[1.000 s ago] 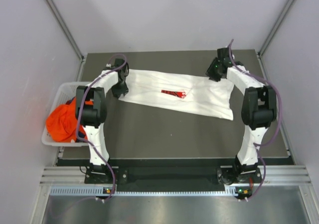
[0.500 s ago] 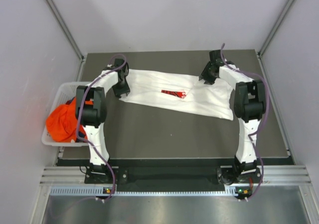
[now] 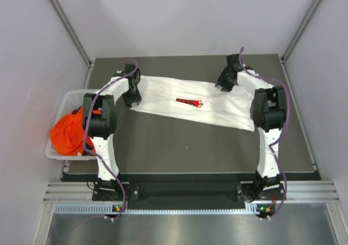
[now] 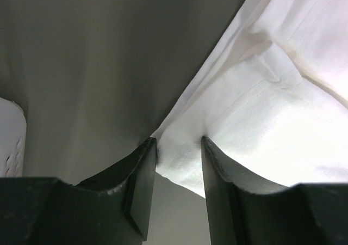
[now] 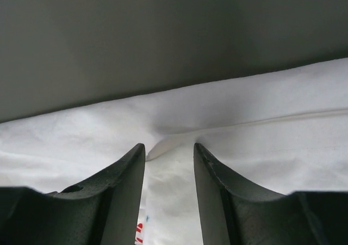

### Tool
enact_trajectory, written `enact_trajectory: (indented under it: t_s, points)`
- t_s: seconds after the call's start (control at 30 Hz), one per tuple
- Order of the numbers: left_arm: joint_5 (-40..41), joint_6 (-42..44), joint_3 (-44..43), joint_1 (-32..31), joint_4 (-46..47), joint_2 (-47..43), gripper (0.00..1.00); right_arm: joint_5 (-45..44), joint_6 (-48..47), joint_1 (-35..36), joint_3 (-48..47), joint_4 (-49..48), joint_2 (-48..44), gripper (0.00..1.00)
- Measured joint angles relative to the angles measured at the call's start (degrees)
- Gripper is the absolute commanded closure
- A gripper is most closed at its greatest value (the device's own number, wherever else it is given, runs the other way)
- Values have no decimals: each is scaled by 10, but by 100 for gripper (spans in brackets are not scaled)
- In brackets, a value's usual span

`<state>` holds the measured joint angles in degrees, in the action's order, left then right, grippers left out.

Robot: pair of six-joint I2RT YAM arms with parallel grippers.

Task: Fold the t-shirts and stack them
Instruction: Fold the tshirt

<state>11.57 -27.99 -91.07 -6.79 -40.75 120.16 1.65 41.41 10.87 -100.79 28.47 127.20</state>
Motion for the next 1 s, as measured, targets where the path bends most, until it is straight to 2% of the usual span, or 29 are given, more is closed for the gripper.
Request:
enact_trajectory:
  t_s: [0.2,0.3,0.33,0.37,0.47,1.0]
  points:
    - [1,0,0,0,0,0,57,-1,11,6,-14,10,11,58]
    - [1,0,0,0,0,0,57,-1,15,9,-21,13,17,61]
    - [1,0,0,0,0,0,57,-1,16,10,-25,13,20,64]
    - [2,0,0,0,0,0,57,-1,17,10,-29,13,24,76]
    - [7,-1,0,0,0,0,56,-2,18,11,-32,13,32,100]
    - [33,-9,-5,-2,-4,4,56,-56,2,13,-20,2,3,100]
